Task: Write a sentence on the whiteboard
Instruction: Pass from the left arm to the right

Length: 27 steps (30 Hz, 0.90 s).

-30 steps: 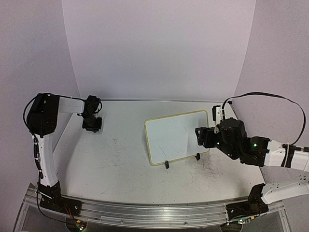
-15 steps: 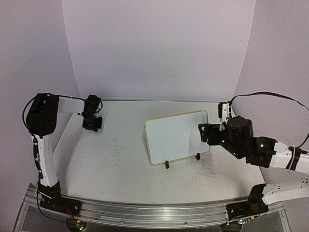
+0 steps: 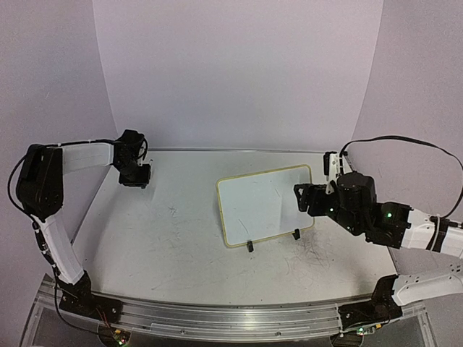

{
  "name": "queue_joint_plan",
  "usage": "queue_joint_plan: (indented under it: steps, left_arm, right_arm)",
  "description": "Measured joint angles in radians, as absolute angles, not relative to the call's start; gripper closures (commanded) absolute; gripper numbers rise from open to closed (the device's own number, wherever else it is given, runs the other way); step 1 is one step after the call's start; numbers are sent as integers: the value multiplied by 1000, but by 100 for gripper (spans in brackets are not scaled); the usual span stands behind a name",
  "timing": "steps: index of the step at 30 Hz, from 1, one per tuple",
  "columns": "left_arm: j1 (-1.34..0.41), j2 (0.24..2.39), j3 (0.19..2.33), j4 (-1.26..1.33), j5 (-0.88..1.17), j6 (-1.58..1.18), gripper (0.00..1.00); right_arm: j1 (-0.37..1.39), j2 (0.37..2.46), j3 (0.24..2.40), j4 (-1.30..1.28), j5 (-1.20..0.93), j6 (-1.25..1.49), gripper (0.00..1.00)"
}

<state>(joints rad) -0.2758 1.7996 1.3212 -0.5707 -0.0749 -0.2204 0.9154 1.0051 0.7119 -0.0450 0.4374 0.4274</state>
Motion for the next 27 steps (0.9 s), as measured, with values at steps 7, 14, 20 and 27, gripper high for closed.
queue_joint_plan:
  steps: [7,14,20,27]
  left_arm:
    - [-330,1556,1255,-572,44,-232,100]
    - [-472,1304,1233,-502,177,-233,100]
    - [-665,1222,1217,-432,232,-233,100]
    - [-792,1219,1162,-403,244,-233,100]
  right_arm:
    - [915,1035,787,-47,379,437,17]
    - [915,1159,988,-46,214,431,14]
    - [887,1296,1198,-50,-33,457,12]
    - [844,1454,1380,-46,-326,534,15]
